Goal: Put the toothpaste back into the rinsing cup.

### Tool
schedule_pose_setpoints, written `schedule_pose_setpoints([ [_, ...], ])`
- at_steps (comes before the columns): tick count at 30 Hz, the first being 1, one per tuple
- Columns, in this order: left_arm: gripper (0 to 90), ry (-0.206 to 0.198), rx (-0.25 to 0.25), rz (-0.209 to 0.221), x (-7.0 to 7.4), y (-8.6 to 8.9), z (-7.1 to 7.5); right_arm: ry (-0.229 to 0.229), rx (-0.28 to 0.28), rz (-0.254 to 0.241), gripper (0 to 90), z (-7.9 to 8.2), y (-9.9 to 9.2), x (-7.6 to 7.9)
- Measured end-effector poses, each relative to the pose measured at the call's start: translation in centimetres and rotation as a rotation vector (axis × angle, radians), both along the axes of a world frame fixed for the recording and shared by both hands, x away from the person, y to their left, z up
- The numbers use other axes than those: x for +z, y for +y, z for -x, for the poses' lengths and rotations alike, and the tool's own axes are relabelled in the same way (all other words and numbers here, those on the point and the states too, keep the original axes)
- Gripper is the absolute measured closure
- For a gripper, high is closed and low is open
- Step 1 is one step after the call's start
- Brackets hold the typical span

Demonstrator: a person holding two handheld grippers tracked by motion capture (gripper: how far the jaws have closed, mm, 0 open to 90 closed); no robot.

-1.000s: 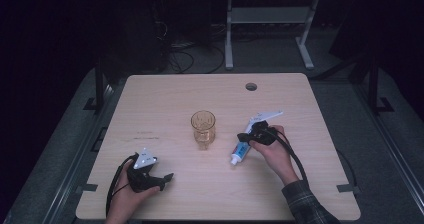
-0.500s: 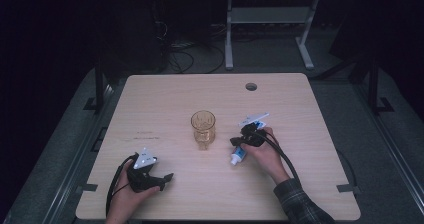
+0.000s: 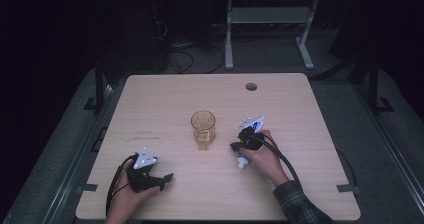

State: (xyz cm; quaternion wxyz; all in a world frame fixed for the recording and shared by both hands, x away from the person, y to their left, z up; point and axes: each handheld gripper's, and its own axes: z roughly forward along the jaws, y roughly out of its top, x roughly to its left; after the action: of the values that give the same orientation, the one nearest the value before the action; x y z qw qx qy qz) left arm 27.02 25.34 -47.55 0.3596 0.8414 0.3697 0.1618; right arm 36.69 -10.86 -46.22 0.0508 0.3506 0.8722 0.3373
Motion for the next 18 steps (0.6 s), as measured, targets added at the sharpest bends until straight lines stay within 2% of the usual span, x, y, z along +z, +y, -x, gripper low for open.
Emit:
schedule_pose_setpoints([
  [10, 13.2, 0.001, -0.003, -0.003, 0.0, 0.0, 0.0, 0.013, -0.008, -0.001, 90.0, 0.8, -0.9, -0.1],
  [18, 13.2, 0.0, -0.003, -0.003, 0.0, 0.0, 0.0, 0.007, -0.017, 0.011, 90.0, 1.3, -1.7, 0.1],
])
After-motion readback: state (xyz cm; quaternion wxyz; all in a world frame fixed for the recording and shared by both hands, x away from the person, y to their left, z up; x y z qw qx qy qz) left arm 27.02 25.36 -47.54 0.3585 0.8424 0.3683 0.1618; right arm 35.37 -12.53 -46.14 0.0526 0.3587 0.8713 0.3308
